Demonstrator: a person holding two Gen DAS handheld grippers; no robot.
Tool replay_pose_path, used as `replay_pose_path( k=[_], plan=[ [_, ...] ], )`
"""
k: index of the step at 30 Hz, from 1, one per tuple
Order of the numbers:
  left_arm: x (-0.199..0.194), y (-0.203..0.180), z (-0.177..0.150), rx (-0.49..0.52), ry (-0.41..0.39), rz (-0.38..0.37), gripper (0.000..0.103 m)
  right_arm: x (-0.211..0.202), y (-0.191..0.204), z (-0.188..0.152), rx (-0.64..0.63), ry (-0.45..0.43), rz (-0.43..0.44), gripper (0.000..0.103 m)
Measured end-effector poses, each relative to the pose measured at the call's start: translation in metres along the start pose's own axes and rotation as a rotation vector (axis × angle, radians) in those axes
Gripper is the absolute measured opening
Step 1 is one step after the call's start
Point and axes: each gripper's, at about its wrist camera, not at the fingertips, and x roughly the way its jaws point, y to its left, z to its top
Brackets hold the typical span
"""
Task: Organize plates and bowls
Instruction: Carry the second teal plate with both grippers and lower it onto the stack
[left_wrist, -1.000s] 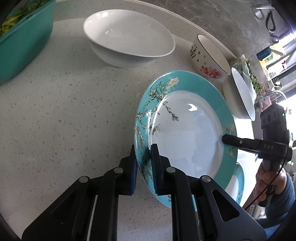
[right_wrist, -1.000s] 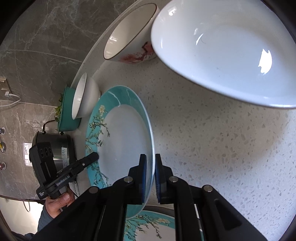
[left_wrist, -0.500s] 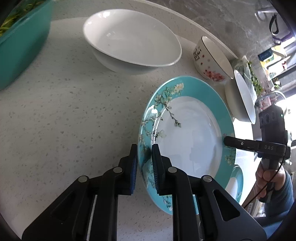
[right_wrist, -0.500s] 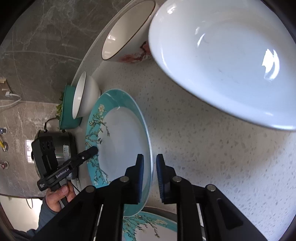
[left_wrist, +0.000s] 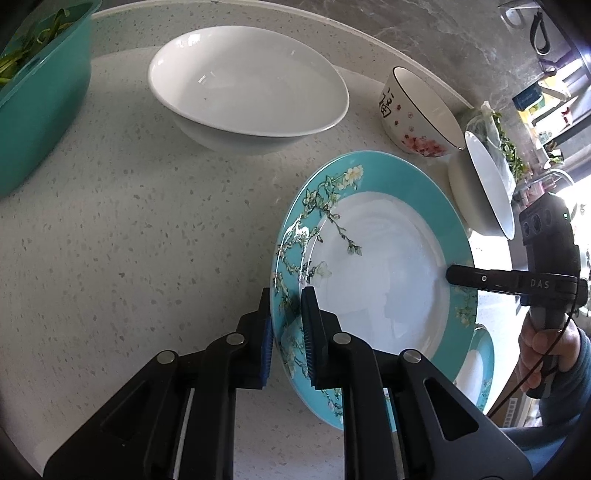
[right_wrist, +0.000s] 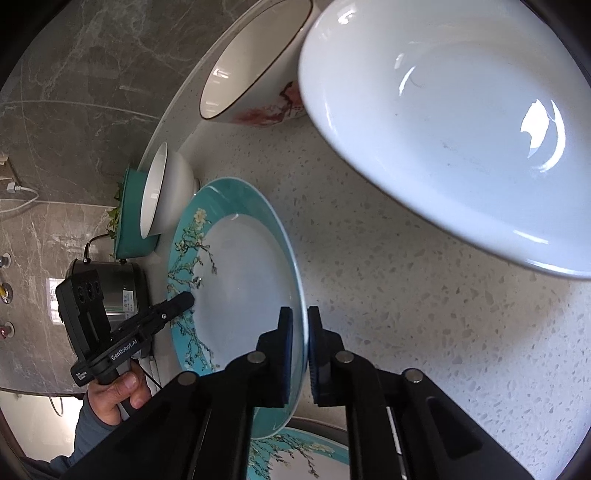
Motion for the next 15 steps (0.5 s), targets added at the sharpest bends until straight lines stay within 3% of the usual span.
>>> replay_pose_path(
  k=[15],
  plan=[
    [-0.035,-0.011,-0.006,0.006,-0.041,-0.001,0.012,-0.018,0.012,-0.004,-0.015,-0.016,0.017,0.011]
  ],
)
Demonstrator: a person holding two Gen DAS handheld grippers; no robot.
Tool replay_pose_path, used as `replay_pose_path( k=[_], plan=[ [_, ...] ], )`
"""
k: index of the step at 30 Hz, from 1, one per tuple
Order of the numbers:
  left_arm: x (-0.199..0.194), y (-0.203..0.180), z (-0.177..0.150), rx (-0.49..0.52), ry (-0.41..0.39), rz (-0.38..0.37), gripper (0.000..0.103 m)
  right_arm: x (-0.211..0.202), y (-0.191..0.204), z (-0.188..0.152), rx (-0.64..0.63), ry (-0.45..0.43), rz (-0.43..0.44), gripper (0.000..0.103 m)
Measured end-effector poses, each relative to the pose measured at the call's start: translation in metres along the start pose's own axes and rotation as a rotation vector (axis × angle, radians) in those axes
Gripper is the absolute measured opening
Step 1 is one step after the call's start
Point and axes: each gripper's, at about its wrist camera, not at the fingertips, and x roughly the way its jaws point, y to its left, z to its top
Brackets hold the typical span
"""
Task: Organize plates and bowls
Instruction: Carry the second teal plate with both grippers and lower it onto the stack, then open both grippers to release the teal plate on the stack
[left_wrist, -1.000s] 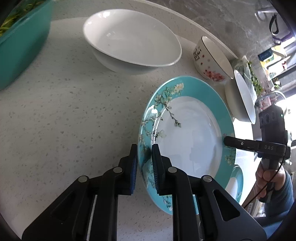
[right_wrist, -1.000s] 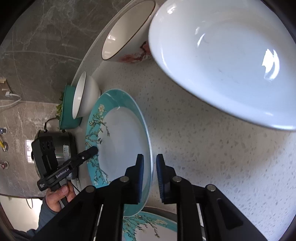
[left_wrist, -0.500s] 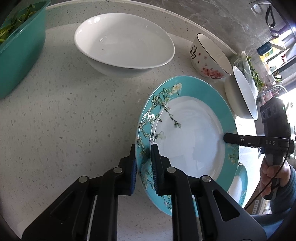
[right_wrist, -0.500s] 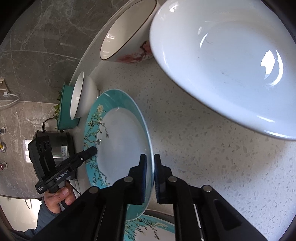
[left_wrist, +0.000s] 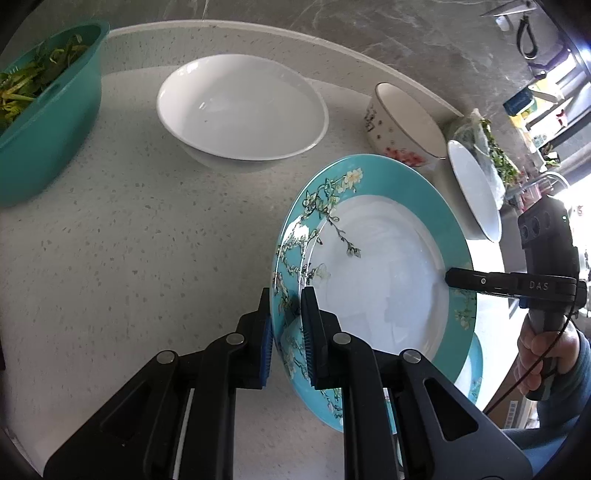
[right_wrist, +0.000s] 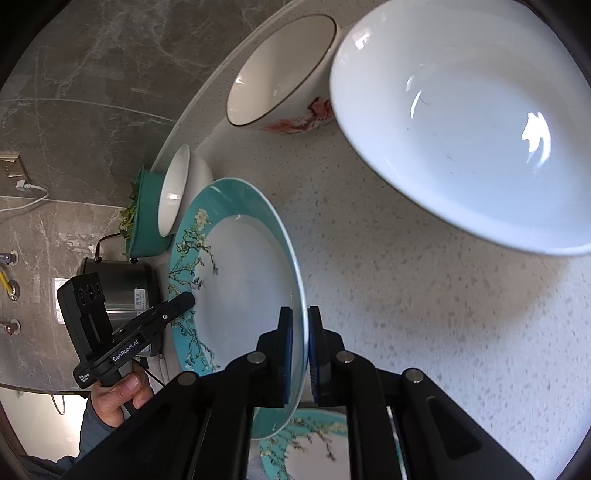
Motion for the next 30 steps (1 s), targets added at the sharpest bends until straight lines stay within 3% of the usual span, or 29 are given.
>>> replay_pose_path(
  k=[12,21,30],
  plan=[
    [-0.050,-0.064,-0.050,0.066,-0.031,-0.061,0.012,-0.071,-0.006,-0.061,-0.003,-0.074,-0.004,0.011],
    [-0.036,-0.110,-0.112,0.108,0.026,-0.042,0.012,-0.093,-0.041,-0.113,0.023,-0.068,-0.035,0.012],
    [-0.023,-0.128,-0.152,0.092,0.042,-0.019,0.012,-0.095,-0.055,-0.133,-0.018,-0.047,-0.075,0.012]
  ],
)
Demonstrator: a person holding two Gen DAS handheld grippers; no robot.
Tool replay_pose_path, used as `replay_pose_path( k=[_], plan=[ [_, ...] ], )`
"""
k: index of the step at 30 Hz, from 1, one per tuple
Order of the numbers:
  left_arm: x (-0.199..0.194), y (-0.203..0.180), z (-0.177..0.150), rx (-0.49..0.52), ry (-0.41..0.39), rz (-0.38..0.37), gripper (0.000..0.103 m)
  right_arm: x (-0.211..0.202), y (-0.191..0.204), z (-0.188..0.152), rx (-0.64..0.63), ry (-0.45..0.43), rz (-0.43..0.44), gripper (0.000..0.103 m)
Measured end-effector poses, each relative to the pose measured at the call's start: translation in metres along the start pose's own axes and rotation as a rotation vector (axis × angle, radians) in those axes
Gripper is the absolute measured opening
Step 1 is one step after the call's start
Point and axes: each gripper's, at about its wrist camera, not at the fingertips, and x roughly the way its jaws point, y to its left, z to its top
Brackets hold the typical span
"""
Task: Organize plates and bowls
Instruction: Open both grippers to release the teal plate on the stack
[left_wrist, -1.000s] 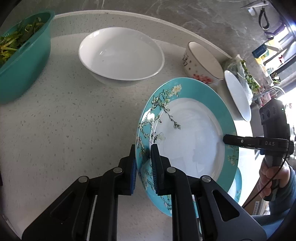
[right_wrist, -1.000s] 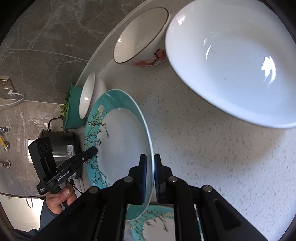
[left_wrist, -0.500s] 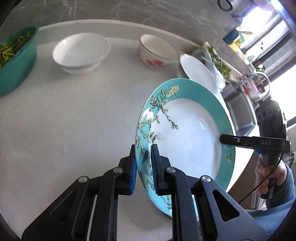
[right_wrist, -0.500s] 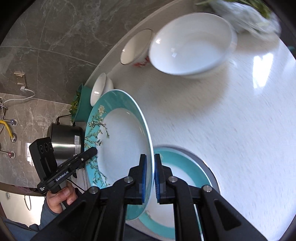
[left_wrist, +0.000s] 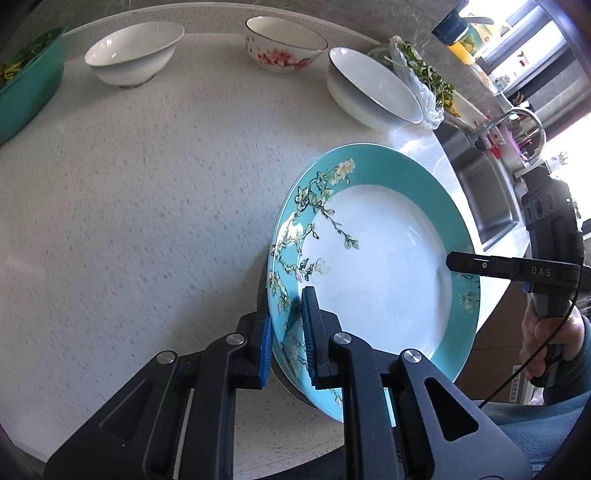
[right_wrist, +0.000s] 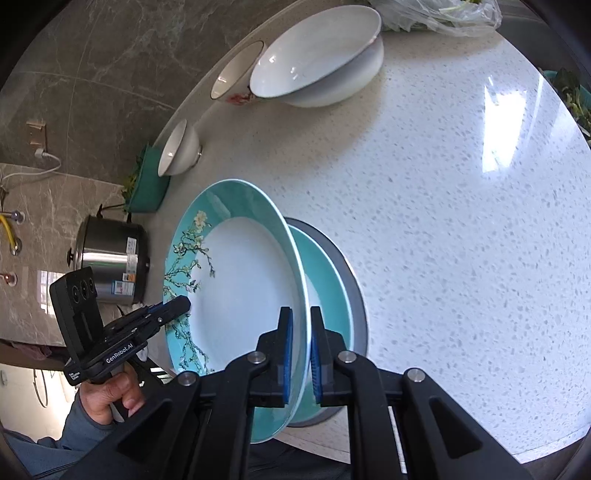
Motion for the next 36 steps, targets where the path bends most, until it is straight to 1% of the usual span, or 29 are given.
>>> replay_pose_path(
  k=[3,6,11,13,15,17,21,27,29,33,36],
  plan=[
    [0.004,-0.007,-0.011,0.007,-0.002,0.025,0.012,0.002,-0.005,-0.007,-0.038,0.009,-0.040,0.012],
    [0.007,-0.008,-0.019,0.003,-0.001,0.042,0.013,0.005,-0.009,-0.013,-0.058,0.015,-0.059,0.012],
    [0.012,-0.009,-0.026,-0.004,0.001,0.065,0.014,0.008,-0.004,-0.017,-0.115,0.012,-0.103,0.013],
    [0.013,-0.010,-0.029,-0.002,0.006,0.068,0.014,0.010,0.002,-0.018,-0.156,0.011,-0.149,0.013],
    [0.016,-0.013,-0.031,0.004,0.013,0.079,0.014,0.015,0.009,-0.020,-0.208,0.020,-0.214,0.017],
    [0.019,-0.012,-0.034,0.002,0.012,0.081,0.015,0.017,0.015,-0.022,-0.252,0.017,-0.266,0.018],
    [0.022,-0.015,-0.033,0.009,0.010,0.090,0.015,0.020,0.014,-0.021,-0.265,0.019,-0.291,0.019],
    [0.023,-0.023,-0.026,0.036,-0.001,0.129,0.016,0.035,0.033,-0.023,-0.323,0.027,-0.380,0.025],
    [0.023,-0.025,-0.025,0.047,-0.007,0.142,0.016,0.037,0.035,-0.023,-0.331,0.030,-0.397,0.027],
    [0.023,-0.024,-0.025,0.054,-0.011,0.142,0.017,0.041,0.038,-0.022,-0.329,0.028,-0.408,0.029],
    [0.023,-0.027,-0.025,0.073,-0.014,0.141,0.022,0.049,0.045,-0.021,-0.333,0.029,-0.423,0.031]
  ],
)
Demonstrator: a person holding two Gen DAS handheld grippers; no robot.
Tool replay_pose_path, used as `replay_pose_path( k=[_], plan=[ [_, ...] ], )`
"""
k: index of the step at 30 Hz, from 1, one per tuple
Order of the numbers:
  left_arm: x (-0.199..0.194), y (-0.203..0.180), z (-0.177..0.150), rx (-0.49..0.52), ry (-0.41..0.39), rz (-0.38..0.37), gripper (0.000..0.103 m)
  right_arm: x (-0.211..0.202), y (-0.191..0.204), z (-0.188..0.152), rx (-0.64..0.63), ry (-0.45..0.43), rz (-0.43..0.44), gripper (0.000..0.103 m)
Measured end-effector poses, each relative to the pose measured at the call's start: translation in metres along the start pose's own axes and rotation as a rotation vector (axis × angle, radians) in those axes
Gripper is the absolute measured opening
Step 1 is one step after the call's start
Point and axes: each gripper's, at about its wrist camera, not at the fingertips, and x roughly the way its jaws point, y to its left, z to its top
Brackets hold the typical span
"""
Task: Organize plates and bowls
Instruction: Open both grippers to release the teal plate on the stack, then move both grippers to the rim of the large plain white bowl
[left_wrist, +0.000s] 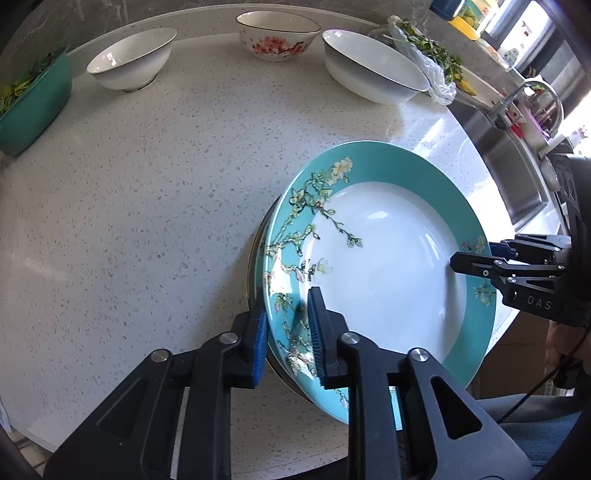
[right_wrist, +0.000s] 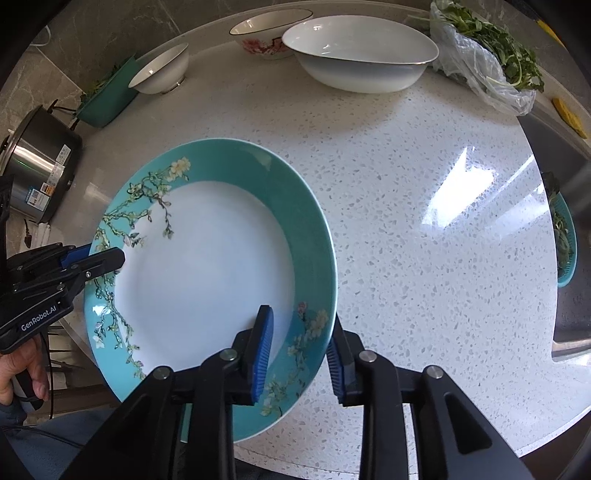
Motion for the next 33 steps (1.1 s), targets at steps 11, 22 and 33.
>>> replay_pose_path(
  k=[11,22,33],
  plan=[
    [-0.009,-0.002,0.007,0.044,-0.038,0.001,0.082,0.006,0.009,0.004,0.026,0.014,-0.041,0.046],
    [-0.045,0.036,0.044,-0.008,-0.130,-0.175,0.103,-0.036,-0.053,0.008,0.341,-0.119,0.118,0.089],
    [-0.055,0.040,0.146,0.051,-0.184,-0.220,0.103,-0.105,-0.114,0.049,0.553,-0.397,0.242,0.090]
  ],
)
